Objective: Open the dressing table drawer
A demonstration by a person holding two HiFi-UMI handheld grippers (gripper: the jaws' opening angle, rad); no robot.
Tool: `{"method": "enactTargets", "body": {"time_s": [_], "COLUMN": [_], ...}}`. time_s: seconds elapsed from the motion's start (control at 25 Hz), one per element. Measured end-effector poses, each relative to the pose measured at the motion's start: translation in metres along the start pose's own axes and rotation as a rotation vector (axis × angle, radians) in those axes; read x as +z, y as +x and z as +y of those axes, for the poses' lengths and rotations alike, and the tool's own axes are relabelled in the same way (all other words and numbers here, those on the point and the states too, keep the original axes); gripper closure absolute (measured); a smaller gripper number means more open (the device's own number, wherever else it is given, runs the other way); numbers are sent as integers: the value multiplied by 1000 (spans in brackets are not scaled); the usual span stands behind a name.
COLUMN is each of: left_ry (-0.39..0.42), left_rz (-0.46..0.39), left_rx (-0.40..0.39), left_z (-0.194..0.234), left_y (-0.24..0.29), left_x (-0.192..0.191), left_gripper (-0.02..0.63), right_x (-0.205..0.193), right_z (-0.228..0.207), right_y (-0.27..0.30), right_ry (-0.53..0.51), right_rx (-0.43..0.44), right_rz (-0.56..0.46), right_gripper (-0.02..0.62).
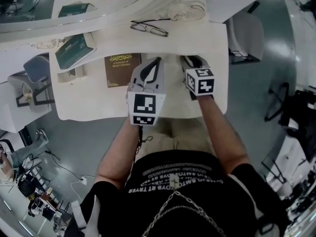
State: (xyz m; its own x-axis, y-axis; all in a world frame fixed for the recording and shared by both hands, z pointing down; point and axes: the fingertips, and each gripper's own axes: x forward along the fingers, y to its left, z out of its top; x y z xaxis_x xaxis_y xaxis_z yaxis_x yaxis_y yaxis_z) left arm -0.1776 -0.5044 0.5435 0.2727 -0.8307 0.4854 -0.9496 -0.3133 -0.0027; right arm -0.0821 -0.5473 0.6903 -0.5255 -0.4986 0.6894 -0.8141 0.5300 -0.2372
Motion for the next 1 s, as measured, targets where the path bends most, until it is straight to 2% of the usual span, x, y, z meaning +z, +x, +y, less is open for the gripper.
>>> {"method": "enactTargets", "body": {"time_s": [0.28, 1.0], "left_ry": [0, 11], "left_rz": [-2, -28], "left_rx": [3, 1], "left_z": [1, -6], "left_y": [-5, -20], "left_x": [-1, 9], "left_gripper": [602, 601], "right_x": [0, -13], "right_z": [0, 2], "right_y": [0, -10], "right_ry": [-1, 10], "right_rx": [-25, -30], "right_rz": [2, 20], "right_gripper": [508, 509]}}
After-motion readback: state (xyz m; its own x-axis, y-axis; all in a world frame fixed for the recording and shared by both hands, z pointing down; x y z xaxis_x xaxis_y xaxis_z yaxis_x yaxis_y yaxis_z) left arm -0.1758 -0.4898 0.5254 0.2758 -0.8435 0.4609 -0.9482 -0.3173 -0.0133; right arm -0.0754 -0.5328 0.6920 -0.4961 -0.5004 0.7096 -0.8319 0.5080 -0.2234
